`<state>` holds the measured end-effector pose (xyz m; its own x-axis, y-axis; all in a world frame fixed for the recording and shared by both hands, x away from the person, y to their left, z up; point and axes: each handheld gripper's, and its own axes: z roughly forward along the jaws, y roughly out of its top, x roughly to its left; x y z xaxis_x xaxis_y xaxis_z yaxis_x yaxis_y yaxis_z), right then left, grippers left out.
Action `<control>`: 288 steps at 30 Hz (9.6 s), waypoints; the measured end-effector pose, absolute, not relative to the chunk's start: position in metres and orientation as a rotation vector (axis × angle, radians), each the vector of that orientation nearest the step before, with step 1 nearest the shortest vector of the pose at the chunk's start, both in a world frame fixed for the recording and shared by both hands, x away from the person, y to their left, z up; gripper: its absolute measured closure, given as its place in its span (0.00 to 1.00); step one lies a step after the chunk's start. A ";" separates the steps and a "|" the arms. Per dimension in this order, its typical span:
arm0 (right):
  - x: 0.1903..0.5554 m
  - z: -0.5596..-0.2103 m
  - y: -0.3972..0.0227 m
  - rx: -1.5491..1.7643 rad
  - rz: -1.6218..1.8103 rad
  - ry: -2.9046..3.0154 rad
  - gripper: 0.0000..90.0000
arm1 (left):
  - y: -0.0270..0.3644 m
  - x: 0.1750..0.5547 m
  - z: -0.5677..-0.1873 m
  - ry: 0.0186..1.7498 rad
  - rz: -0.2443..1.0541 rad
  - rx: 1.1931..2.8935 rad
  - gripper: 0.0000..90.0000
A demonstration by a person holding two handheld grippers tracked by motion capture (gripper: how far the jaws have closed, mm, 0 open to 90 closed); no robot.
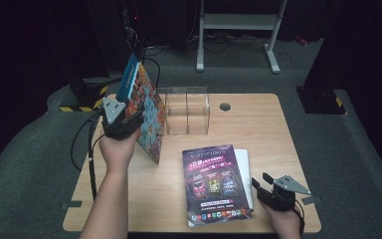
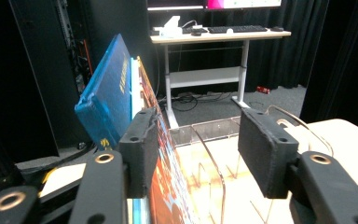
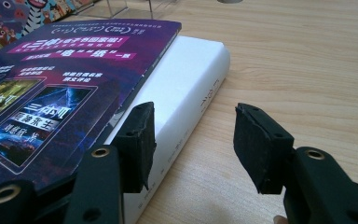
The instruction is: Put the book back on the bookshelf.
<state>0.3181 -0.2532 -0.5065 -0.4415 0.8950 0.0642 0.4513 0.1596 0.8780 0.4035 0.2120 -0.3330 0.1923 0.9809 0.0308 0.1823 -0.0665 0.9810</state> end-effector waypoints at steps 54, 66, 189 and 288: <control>0.313 -0.499 -0.250 1.230 1.255 1.966 0.57 | 0.158 0.357 -0.365 1.039 0.820 1.626 0.49; 0.313 -0.501 -0.244 1.210 1.235 1.995 0.57 | 0.139 0.349 -0.412 1.029 0.728 1.707 0.49; 0.318 -0.478 -0.159 1.197 1.195 2.077 0.39 | 0.099 0.313 -0.525 1.011 0.560 2.024 0.82; 0.331 -0.485 -0.159 1.441 1.348 2.090 0.57 | 0.104 0.323 -0.525 1.021 0.547 2.023 0.82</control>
<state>0.3306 -0.1586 -0.4854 -0.4706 0.8401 0.2699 0.5923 0.0739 0.8023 0.3231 0.1036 -0.5249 0.5830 0.8120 0.0270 0.4717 -0.3654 0.8025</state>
